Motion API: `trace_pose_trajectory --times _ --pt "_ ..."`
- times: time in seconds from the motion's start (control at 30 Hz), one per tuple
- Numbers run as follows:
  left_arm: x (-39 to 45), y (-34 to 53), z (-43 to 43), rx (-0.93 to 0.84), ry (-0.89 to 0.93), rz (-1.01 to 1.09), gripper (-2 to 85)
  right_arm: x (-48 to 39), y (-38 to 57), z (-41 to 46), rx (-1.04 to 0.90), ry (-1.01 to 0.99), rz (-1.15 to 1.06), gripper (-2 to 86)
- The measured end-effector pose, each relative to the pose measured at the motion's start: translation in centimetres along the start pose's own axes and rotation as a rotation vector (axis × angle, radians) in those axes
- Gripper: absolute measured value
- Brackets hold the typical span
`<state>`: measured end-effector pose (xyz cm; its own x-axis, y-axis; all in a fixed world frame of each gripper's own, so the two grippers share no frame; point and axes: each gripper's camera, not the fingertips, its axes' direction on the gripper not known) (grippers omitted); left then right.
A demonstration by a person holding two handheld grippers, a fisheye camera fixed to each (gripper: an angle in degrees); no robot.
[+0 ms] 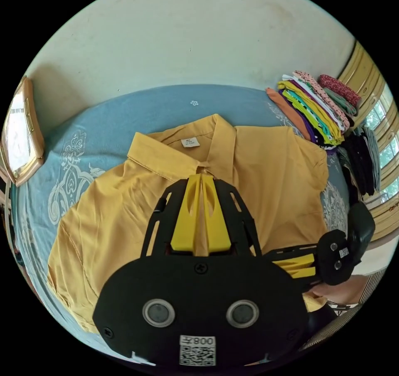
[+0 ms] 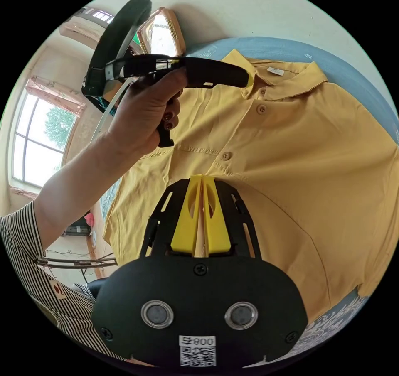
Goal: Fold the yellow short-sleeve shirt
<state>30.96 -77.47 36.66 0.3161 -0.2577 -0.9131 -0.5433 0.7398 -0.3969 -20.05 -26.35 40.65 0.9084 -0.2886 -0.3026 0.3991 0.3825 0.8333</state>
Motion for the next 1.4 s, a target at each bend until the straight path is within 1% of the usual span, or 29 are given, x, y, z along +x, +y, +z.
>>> trace_pose_trajectory --times 0.03,0.1,0.13,0.3,0.37,0.4,0.5,0.6,0.7,0.73,0.77,0.83,0.9,1.0,1.17,1.3,1.4 --pt "0.6 0.3 -0.2 -0.002 0.038 0.028 0.2 -0.1 0.2 0.0 0.003 -0.001 0.001 0.1" --pt "1.3 0.4 0.3 -0.061 0.037 0.048 0.3 -0.3 0.4 -0.1 0.004 0.000 0.005 0.1" --pt "1.6 0.4 0.8 -0.093 0.003 0.052 0.3 -0.4 0.5 -0.1 0.004 0.003 0.007 0.1" --pt "1.7 -0.5 0.0 -0.081 -0.063 0.040 0.3 -1.3 1.1 -0.3 -0.001 0.017 -0.009 0.0" --pt "2.2 -0.9 -0.4 -0.101 -0.147 0.054 0.3 -1.6 1.4 -0.4 0.003 0.018 -0.011 0.0" --pt "2.3 -0.9 -0.4 -0.109 -0.155 0.063 0.3 -1.8 1.6 -0.4 0.008 0.012 -0.008 0.0" --pt "2.6 -0.3 -1.3 -0.114 -0.138 0.059 0.3 -2.3 2.2 -0.6 0.025 0.007 0.005 0.0" --pt "3.5 1.8 -3.8 -0.048 -0.111 0.053 0.3 -2.6 2.8 -0.9 0.028 -0.007 0.011 0.0" --pt "4.8 4.4 -6.2 0.031 -0.014 0.066 0.3 -3.1 3.3 -1.2 0.029 -0.007 0.009 0.0" --pt "5.4 4.9 -6.3 0.018 0.037 0.088 0.2 -3.4 3.6 -1.3 0.031 -0.004 0.009 0.1" --pt "5.9 5.2 -5.8 -0.025 0.036 0.100 0.2 -3.6 3.7 -1.3 0.031 -0.002 0.010 0.1" --pt "6.3 5.4 -5.0 -0.079 -0.040 0.101 0.2 -4.3 4.1 -1.6 0.029 0.016 0.000 0.1" --pt "6.4 5.4 -5.2 -0.069 -0.047 0.099 0.2 -4.9 4.4 -1.8 0.020 0.026 -0.013 0.1" --pt "6.6 5.3 -5.7 -0.084 -0.114 0.099 0.2 -5.8 5.0 -2.1 0.025 0.045 -0.021 0.1" --pt "7.9 7.4 -7.1 -0.095 -0.180 0.171 0.2 -7.1 6.3 -2.6 0.059 0.057 -0.012 0.3" --pt "8.2 9.5 -8.3 -0.097 -0.180 0.155 0.2 -8.6 8.0 -3.4 0.043 0.046 -0.018 0.5" --pt "8.1 11.0 -9.4 -0.110 -0.177 0.133 0.2 -9.8 10.7 -5.8 0.086 -0.010 -0.009 0.9"
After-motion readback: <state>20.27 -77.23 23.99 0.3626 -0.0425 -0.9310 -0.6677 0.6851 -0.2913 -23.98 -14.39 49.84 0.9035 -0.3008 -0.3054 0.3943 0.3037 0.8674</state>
